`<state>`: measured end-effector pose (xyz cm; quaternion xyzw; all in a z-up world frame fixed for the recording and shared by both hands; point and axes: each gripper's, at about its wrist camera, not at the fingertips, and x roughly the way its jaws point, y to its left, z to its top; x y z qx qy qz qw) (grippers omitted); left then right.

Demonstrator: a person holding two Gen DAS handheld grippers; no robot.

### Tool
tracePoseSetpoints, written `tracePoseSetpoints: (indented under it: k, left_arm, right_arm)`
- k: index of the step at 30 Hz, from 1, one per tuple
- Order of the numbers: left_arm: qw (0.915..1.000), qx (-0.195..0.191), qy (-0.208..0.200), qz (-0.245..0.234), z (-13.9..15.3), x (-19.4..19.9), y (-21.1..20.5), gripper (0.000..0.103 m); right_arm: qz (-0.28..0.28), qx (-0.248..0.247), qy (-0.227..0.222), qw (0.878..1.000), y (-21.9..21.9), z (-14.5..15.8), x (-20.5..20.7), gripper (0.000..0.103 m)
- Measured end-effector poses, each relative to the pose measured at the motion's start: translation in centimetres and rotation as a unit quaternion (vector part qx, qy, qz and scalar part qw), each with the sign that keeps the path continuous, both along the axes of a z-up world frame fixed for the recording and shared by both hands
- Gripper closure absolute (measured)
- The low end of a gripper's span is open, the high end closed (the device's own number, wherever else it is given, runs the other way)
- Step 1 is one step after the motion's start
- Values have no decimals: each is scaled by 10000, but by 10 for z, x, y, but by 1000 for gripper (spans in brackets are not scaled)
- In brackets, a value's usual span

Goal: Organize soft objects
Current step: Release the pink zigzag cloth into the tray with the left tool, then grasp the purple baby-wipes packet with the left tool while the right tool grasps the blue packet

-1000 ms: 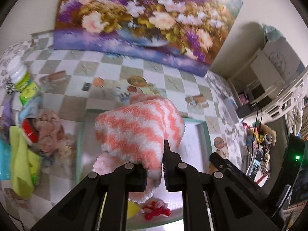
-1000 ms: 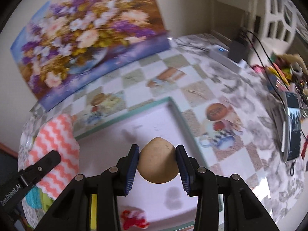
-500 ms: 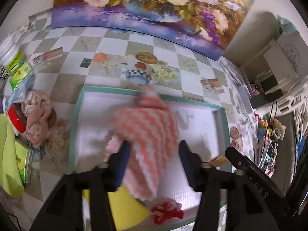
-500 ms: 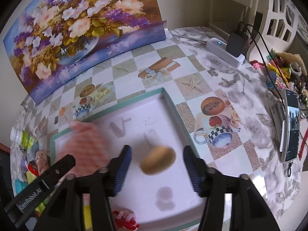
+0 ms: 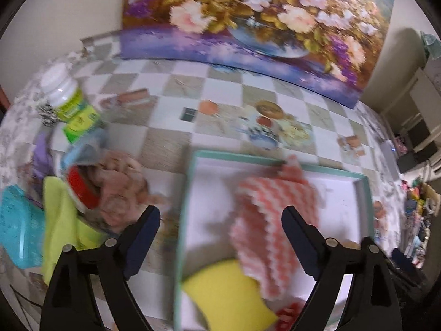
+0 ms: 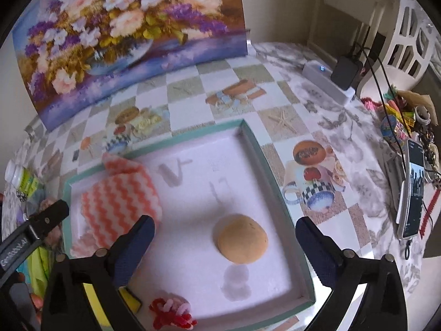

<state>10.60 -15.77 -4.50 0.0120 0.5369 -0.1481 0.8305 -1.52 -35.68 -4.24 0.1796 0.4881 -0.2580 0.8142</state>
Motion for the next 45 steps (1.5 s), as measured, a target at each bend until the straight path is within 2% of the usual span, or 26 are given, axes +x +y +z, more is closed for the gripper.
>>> tracePoseSetpoints:
  k: [7, 11, 16, 18, 24, 27, 36, 40, 42, 45]
  left_arm:
    - [9995, 116, -288, 5, 12, 2, 8, 9]
    - [9975, 213, -676, 11, 27, -2, 7, 9]
    - [9918, 366, -1212, 145, 45, -6, 12, 9]
    - [9910, 336, -1284, 189, 49, -6, 16, 9]
    - [9898, 399, -1310, 395, 53, -5, 26, 9]
    - [9940, 210, -1016, 355, 52, 0, 30, 9]
    - [9961, 131, -726, 494, 46, 6, 45, 9]
    - [9948, -190, -757, 650, 48, 12, 59, 8]
    - [9941, -418, -682, 735, 48, 16, 68, 2]
    - [9923, -658, -640, 836, 48, 22, 80, 1]
  right_arm:
    - [176, -302, -234, 9991, 13, 14, 7, 0]
    - [354, -359, -621, 9968, 26, 26, 8, 0]
    - [142, -589, -917, 9939, 34, 38, 5, 0]
    - [43, -622, -877, 9942, 34, 39, 4, 0]
    - [-77, -321, -1124, 9931, 31, 40, -2, 0]
    - [-86, -200, -1147, 9932, 32, 41, -1, 0]
    - [-100, -34, -918, 9957, 40, 38, 11, 0]
    - [40, -80, -766, 9970, 49, 37, 18, 0]
    - [166, -6, -724, 9972, 55, 36, 24, 0]
    - [289, -87, -757, 9967, 67, 38, 32, 0]
